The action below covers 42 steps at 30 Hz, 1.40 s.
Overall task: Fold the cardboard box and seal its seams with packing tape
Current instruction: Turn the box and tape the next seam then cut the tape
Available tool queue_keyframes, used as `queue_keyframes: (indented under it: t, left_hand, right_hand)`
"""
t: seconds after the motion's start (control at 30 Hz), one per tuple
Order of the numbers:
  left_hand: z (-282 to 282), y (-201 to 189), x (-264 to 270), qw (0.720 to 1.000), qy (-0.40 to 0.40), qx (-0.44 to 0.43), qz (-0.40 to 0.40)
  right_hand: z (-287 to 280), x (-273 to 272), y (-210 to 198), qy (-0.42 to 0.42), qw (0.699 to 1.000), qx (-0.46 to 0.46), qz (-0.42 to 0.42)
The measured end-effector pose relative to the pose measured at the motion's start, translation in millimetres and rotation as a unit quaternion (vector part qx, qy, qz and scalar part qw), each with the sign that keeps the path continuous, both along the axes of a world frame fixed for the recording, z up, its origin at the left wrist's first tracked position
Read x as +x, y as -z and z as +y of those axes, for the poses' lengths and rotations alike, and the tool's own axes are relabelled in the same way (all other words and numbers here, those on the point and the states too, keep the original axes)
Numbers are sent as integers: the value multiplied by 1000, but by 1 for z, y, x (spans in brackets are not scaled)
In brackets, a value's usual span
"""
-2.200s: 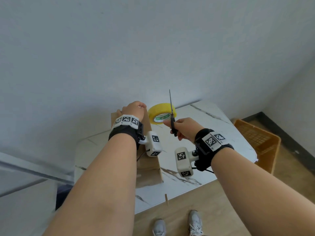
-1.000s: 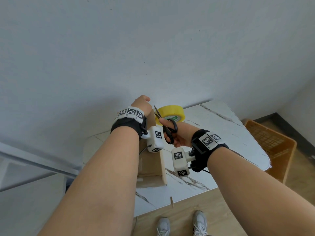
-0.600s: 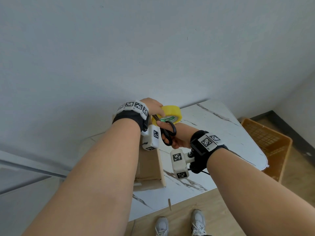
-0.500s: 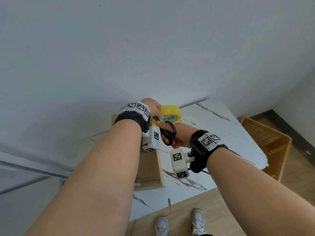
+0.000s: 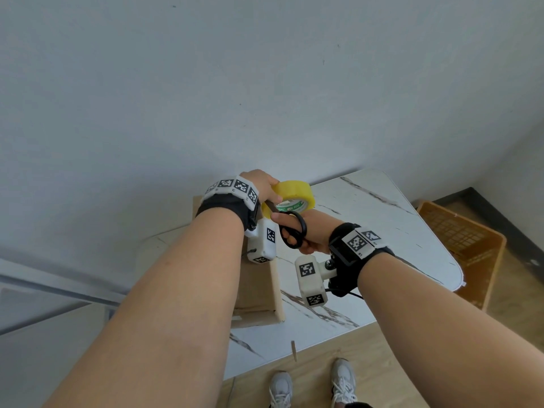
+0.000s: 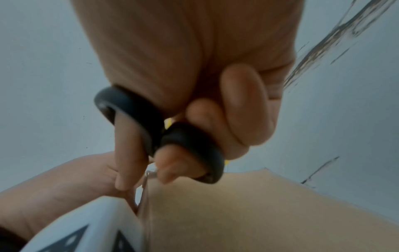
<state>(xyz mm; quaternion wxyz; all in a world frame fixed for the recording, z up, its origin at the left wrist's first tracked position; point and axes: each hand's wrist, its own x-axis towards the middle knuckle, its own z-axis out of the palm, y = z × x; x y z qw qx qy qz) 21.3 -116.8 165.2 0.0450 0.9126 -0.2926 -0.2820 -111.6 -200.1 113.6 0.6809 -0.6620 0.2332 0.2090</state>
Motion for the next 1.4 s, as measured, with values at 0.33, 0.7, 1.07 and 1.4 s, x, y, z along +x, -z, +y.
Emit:
queue_keyframes:
  t: [0.33, 0.7, 1.07, 1.4]
  left_hand:
    - [0, 3, 1, 999, -12, -34, -33]
    - [5, 5, 4, 998, -22, -55, -36]
    - [6, 9, 4, 996, -41, -80, -4]
    - [8, 4, -2, 995, -37, -91, 6]
  right_hand:
    - [-15, -13, 3, -53, 994, -93, 26]
    - [-48, -47, 57, -73, 904, -371, 201]
    - [-58, -38, 83, -30, 864, -431, 259]
    - [-53, -27, 99, -124, 845, -449, 263]
